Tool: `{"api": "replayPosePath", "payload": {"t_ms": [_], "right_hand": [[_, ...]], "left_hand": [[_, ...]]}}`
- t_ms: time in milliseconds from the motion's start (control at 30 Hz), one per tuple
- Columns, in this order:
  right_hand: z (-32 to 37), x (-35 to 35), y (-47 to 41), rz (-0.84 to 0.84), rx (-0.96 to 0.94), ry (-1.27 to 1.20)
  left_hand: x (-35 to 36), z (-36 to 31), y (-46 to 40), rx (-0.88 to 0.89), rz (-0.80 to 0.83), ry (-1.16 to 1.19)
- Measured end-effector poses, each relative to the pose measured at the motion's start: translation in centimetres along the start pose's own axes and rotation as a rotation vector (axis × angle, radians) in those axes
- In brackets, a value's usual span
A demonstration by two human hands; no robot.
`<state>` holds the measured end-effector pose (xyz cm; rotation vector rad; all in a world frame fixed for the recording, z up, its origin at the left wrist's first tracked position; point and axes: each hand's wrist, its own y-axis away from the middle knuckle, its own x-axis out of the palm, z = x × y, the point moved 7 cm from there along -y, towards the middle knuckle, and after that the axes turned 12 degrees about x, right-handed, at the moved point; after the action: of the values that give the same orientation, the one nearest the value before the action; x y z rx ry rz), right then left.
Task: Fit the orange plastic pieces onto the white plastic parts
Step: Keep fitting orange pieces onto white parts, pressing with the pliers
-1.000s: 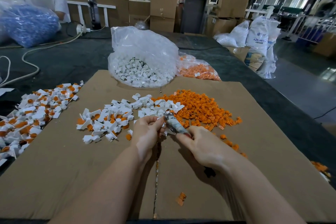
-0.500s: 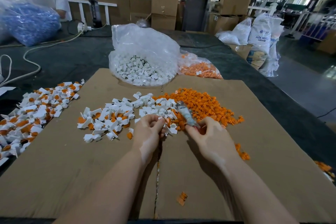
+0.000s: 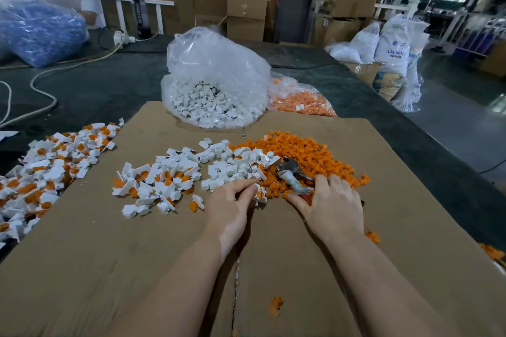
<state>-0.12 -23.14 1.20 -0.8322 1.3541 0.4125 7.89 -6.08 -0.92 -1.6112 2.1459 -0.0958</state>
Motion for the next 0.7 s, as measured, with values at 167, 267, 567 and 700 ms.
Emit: {"api": "replayPosePath", "payload": {"t_ms": [167,267,567,700], "right_hand": [[2.2,-3.0,1.7,-0.251,-0.226,-0.339],[4.4,-4.0,3.8,-0.209,-0.466,-0.663],[4.4,-2.8,4.0,-0.089,-0.37,-0.849],[4.3,-2.5,3.9,-0.035,-0.32,-0.896]], "left_hand": [[0.1,-0.2,-0.1,0.031,0.015,-0.025],[0.2,-0.5,-0.1,0.062,0.051,-0.052],[0.5,-0.9,1.0,0.027,0.162,0.051],[0.6,-1.2,1.0,0.061,0.16,0.049]]}}
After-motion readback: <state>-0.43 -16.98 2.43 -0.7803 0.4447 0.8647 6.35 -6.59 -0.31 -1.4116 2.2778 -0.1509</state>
